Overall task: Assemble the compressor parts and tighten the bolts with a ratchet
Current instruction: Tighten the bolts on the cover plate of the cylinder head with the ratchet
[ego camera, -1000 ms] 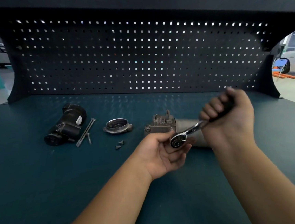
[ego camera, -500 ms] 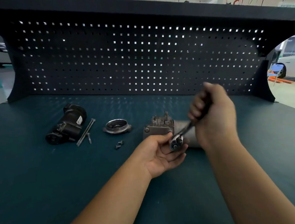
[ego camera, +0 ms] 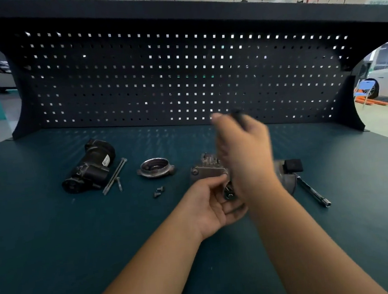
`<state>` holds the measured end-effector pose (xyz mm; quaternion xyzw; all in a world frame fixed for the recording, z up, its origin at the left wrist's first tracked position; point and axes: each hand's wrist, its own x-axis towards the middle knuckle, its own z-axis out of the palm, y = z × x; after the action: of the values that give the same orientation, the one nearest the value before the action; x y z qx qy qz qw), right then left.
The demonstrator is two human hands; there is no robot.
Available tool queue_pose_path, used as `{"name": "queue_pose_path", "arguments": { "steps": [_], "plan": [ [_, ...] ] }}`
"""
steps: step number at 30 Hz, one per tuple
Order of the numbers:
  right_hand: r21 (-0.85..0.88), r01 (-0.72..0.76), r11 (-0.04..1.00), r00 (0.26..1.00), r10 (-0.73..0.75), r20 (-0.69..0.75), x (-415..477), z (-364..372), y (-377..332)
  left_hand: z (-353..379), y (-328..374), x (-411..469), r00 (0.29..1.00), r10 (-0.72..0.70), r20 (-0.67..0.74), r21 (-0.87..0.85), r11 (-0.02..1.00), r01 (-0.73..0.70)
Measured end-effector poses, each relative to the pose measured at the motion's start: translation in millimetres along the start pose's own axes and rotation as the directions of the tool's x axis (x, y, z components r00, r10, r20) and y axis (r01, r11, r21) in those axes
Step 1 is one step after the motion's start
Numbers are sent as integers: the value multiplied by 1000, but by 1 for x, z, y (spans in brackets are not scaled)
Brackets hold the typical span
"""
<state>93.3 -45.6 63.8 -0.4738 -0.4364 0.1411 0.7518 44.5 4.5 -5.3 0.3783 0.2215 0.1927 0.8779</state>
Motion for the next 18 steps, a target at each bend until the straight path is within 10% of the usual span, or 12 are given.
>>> {"name": "queue_pose_path", "arguments": {
  "steps": [4,9,14,18],
  "plan": [
    [580,-74,811,931,264,-250,0,-35,2,-2,-1,-2,997,-41,64,-11,999,42],
    [841,-19,541,750,564,-346,-7,-62,14,-2,-4,-2,999,-33,19,-47,998,34],
    [641,-56,765,852,371,-368,1,-45,6,0,-3,-3,999,-45,-11,-45,998,44],
    [-15,-76,997,996,75,-53,10,-5,-7,-2,-1,-3,998,-55,-8,-48,997,54]
  ]
}}
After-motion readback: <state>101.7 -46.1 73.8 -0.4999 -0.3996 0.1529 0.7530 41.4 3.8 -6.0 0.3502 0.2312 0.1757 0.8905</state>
